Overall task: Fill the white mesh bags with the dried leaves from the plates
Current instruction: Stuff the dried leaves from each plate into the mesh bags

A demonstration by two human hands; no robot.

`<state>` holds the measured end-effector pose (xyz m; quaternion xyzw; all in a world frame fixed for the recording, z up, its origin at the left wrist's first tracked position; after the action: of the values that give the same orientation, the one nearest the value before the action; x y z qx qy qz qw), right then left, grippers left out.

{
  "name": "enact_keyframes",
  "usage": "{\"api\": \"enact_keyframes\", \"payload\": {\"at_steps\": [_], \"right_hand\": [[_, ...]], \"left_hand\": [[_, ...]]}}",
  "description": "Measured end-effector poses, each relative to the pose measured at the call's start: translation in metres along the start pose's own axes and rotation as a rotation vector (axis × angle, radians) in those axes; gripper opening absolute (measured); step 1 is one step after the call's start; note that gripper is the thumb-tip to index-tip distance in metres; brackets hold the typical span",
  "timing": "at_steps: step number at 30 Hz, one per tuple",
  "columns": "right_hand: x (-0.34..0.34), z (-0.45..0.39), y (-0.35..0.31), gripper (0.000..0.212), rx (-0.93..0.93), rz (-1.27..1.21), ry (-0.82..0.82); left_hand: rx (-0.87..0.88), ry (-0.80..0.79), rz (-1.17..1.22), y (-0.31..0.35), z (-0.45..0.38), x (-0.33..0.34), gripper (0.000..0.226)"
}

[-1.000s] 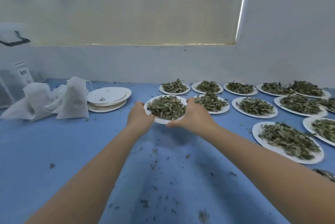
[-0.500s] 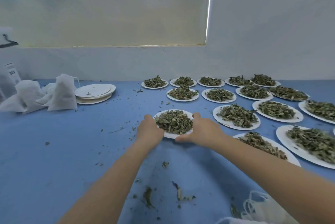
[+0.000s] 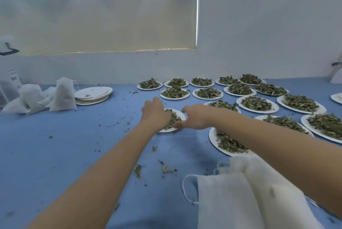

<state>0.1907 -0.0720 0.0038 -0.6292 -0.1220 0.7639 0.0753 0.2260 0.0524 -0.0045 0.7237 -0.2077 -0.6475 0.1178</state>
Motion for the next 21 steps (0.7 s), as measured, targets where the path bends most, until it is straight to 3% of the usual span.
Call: {"api": "enact_keyframes", "payload": {"at_steps": [4,9,13,17,19,21], "right_hand": [[-0.012,0.046,-0.014,0.061,-0.083,0.076,0.061],[-0.008,0.098,-0.018,0.033,-0.148,0.21,0.08],[0.004,0.124,-0.012,0.045,-0.121,0.236,0.027],[0.012,0.141,-0.007,0.033,-0.127,0.169,0.012],[0.017,0.146,-0.004,0.037,-0.13,0.157,0.011],[0.026,0.149,-0.004,0.041,-0.131,0.197,0.001]], "left_hand": [[0.19,-0.017,-0.023,0.034,0.033,-0.006,0.036],[0.36,-0.175,-0.105,0.057,0.089,0.0,0.004],[0.393,-0.327,-0.055,0.055,0.124,0.01,0.012],[0.412,-0.498,-0.088,0.042,0.146,0.025,0.029],[0.427,-0.491,-0.146,0.035,0.152,0.032,0.013],[0.455,-0.421,-0.133,0.032,0.155,0.037,0.015]]}}
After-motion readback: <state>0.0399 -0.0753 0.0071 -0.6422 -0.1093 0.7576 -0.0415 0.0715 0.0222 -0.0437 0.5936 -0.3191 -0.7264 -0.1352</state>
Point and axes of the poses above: each hand's wrist, its own z-axis away from the middle knuckle, its own x-axis out of the palm, y = z × x, the point moved 4 cm from there along -z, towards the middle knuckle, and after that the axes turned 11 degrees about -z, right-handed, at the moved point
